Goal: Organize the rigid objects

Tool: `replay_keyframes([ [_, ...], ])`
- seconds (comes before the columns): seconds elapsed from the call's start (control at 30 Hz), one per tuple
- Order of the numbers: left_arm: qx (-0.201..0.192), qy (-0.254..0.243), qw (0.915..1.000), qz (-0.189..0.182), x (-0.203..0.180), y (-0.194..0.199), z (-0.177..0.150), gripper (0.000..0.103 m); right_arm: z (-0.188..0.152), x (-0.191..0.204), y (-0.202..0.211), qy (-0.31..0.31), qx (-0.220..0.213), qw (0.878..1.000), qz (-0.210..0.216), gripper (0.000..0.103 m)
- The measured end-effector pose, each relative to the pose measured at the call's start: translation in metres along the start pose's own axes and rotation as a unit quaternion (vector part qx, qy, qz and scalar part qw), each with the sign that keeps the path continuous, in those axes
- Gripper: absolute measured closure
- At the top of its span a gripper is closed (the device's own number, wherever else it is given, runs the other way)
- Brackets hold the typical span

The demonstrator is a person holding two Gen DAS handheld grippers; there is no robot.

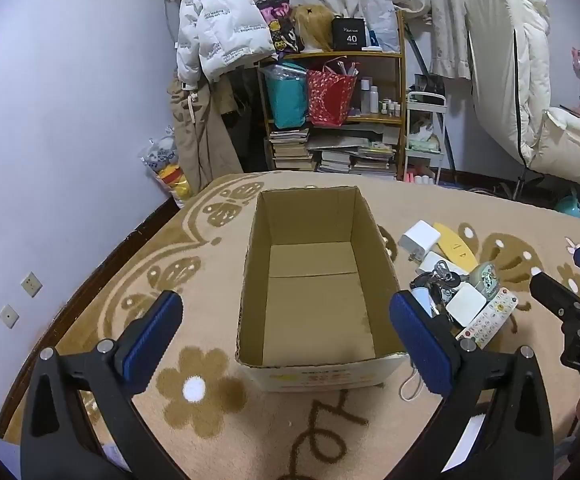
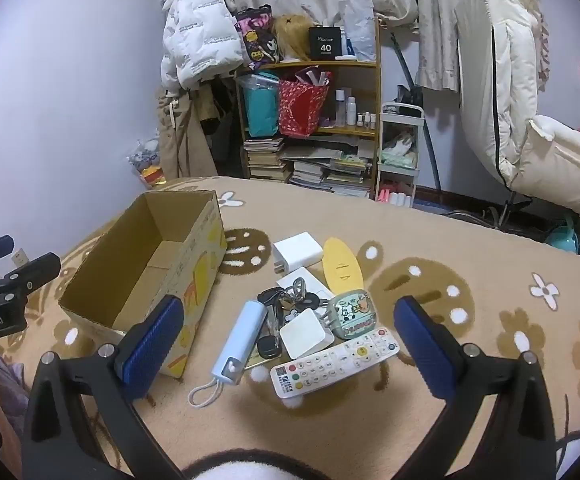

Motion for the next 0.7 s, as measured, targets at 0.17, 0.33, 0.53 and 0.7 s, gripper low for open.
replay_keyframes([
  [0.17, -0.001, -0.002, 1.0000, 0.001, 0.0004, 0.0005, 0.0010, 0.001, 0.0001, 0.0010, -0.0001, 0.002, 0.001, 1.000, 0.001, 0.000],
  [0.33, -0.006, -0.004, 1.0000, -0.005, -0.0029, 0.0020, 0.0009, 0.001, -0.0005, 0.0017, -0.0005, 0.001, 0.000, 1.000, 0.004, 0.000],
  [0.53, -0.006, -0.008, 0.9999, -0.004, -0.0044, 0.0030, 0.0019, 0.001, -0.0010, 0.0035, -0.0024, 0.000, 0.004, 1.000, -0.001, 0.000],
  [0.7, -0.004, -0.003, 1.0000, -0.006, -0.0030, 0.0015, 0.0011, 0.001, -0.0020, 0.0009, -0.0046, -0.002, 0.007, 1.000, 0.001, 0.000],
])
Point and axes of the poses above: each gripper's, at about its wrist camera, not at the fingertips, and y roughly against the way its jaws point, x to its left, z to its top, the point moved 3 cm from there along -y, roughly the way its jaws point, and after that the axes turned 1 degree about -z, right-handed, at the moved point
